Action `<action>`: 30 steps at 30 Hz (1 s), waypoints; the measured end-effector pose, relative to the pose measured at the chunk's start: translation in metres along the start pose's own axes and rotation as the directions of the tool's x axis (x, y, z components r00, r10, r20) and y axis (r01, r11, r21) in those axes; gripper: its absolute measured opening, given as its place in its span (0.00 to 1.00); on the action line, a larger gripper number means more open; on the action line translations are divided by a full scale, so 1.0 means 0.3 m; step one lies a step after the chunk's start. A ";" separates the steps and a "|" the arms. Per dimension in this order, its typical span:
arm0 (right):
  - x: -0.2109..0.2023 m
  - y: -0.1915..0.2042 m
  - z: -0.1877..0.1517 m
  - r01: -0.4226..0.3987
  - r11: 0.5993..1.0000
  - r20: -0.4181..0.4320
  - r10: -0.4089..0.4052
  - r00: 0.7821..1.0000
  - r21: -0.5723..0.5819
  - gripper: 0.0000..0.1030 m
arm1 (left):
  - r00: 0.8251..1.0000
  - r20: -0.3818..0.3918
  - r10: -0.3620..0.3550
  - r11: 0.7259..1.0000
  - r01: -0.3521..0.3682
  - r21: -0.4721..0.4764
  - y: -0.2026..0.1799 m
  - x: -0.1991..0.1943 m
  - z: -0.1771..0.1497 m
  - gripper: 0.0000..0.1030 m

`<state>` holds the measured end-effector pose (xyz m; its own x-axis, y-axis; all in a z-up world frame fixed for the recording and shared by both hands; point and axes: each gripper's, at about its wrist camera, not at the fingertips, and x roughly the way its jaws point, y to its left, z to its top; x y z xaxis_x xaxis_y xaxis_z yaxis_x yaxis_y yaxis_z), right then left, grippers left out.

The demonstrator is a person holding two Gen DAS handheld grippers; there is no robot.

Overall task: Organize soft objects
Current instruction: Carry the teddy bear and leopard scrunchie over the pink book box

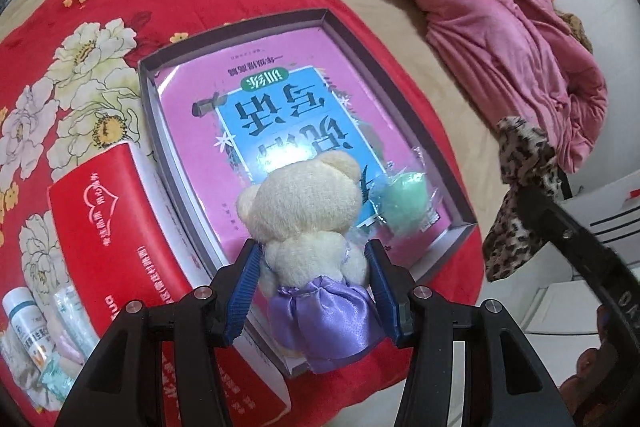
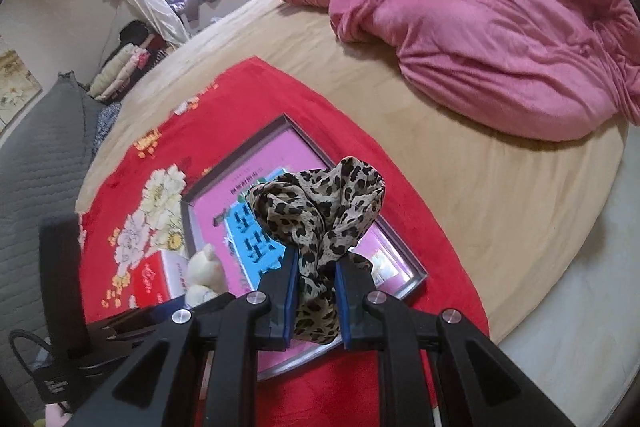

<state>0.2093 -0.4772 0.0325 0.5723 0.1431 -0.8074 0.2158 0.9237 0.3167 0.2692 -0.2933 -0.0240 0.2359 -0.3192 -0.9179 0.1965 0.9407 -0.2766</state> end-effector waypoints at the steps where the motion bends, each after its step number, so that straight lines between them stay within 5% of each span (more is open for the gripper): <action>1: 0.017 -0.005 -0.004 0.004 1.000 -0.009 -0.004 1.000 0.005 0.16 | 1.000 -0.003 0.004 1.000 -0.004 0.004 0.000 0.009 0.001 0.53; 14: 0.190 -0.058 -0.068 0.025 0.997 -0.081 -0.020 0.997 0.066 0.17 | 0.999 -0.038 0.002 1.000 -0.002 0.007 0.016 0.062 -0.006 0.54; 30: 0.262 -0.043 -0.074 0.059 0.998 -0.134 -0.059 0.989 -0.007 0.20 | 0.999 -0.035 0.025 1.000 -0.025 0.000 0.030 0.076 0.027 0.54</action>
<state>0.2341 -0.4701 -0.0462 0.4474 0.1347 -0.8841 0.2436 0.9328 0.2654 0.2841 -0.2932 -0.0452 0.2077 -0.2917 -0.9337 0.1909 0.9482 -0.2538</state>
